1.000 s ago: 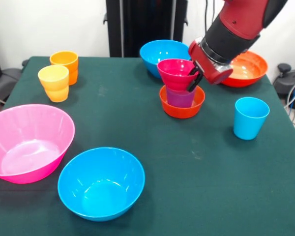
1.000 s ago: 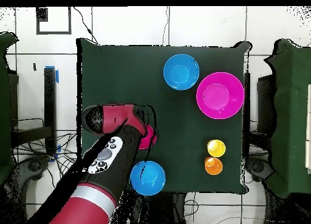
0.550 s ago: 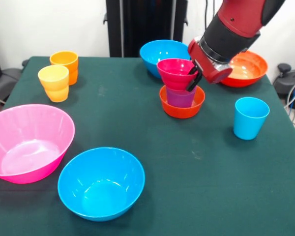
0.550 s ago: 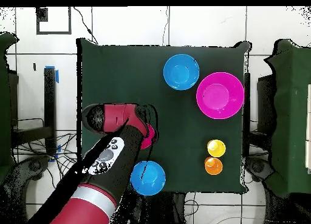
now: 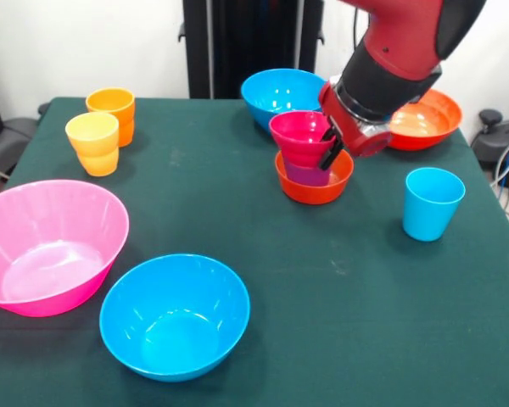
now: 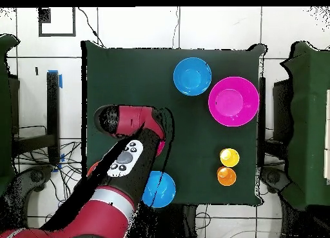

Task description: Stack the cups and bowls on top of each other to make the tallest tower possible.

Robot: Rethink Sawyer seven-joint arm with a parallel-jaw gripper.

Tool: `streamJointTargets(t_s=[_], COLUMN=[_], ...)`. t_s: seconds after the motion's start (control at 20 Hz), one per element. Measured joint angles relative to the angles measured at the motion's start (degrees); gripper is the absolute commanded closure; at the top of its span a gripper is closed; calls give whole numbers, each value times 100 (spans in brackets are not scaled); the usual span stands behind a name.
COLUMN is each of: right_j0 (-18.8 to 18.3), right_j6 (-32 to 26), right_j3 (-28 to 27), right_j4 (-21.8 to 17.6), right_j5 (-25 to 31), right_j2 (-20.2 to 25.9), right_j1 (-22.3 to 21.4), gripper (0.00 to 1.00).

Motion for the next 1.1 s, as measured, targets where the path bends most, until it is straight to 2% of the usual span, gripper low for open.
streamJointTargets(t_s=[0.5,1.1], right_j0=[-76,-76], right_j6=[0,0], right_j3=[-257,-238], right_j4=[8,156], right_j5=[289,507], right_j2=[21,93], right_j1=[145,135], gripper=[100,100])
